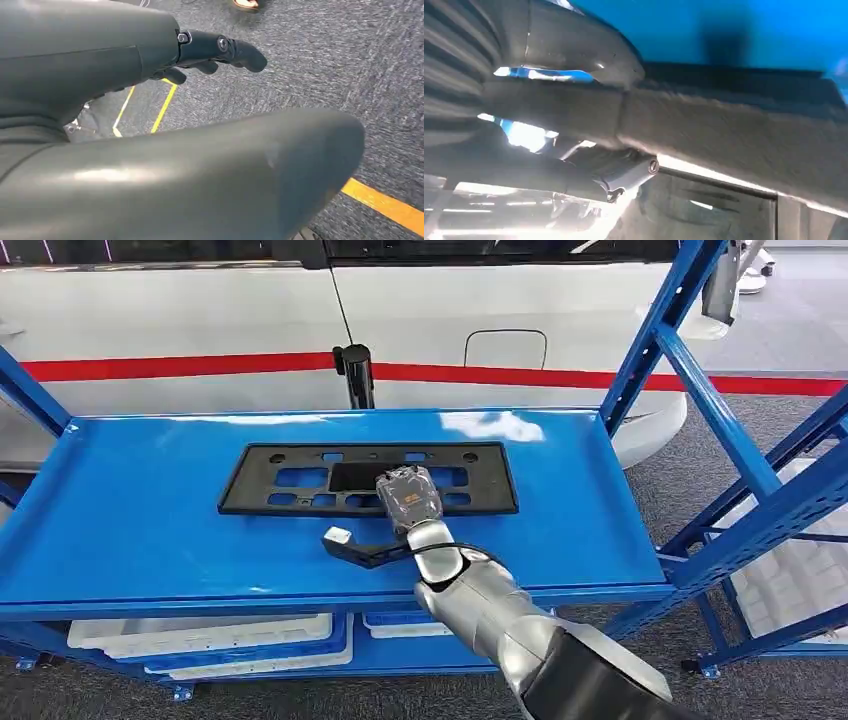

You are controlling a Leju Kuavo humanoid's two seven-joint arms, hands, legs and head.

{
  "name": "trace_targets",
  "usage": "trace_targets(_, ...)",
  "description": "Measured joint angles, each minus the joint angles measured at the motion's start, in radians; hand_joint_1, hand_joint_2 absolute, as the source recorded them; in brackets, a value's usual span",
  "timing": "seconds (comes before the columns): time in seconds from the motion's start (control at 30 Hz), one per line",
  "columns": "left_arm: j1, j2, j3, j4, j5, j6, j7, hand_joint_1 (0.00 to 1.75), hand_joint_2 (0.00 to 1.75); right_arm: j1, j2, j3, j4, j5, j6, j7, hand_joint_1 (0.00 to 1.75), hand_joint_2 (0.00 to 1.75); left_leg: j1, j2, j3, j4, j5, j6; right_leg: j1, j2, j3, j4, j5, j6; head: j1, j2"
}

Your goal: Take the parts from the cabinet and place them on the table.

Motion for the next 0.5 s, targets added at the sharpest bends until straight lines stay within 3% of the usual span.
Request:
trace_targets(0.17,0.0,0.003,-0.005,0.002,-0.004,-0.006,-0.061,0.0,0.0,0.021,-0.009,-0.035,-0.021,0.045,-0.063,-0.013,1.75,1.75,0.0,0.0,-0.001,0.0,0.0,0.0,0.0,0.0,0.0,0.0,0.0,0.0,0.0,0.0)
trace_targets(0.27,0.002,0.003,-0.027,-0.007,-0.013,0.001,-0.259,0.0,0.0,0.051,-0.021,-0.076,-0.078,0.116,-0.121,-0.038,1.75,1.75,0.0,0.0,-0.002,0.0,0.001,0.0,0.001,0.0,-0.001,0.0,0.0,0.0,0.0,0.0)
trace_targets(0.33,-0.008,0.005,-0.029,-0.01,0.022,-0.009,-0.332,0.0,0.0,0.083,-0.027,-0.132,-0.167,0.187,-0.139,-0.084,1.75,1.75,0.0,0.0,-0.003,0.0,0.001,0.0,0.003,0.0,-0.001,0.001,0.001,0.001,0.0,0.0)
trace_targets(0.5,-0.013,0.008,-0.028,0.0,0.093,-0.05,-0.465,0.0,0.0,0.276,-0.037,-0.318,-0.633,0.371,-0.076,-0.291,1.75,1.75,0.001,-0.004,-0.005,0.001,0.001,0.0,0.002,-0.006,-0.003,0.0,0.0,0.001,0.0,0.0)
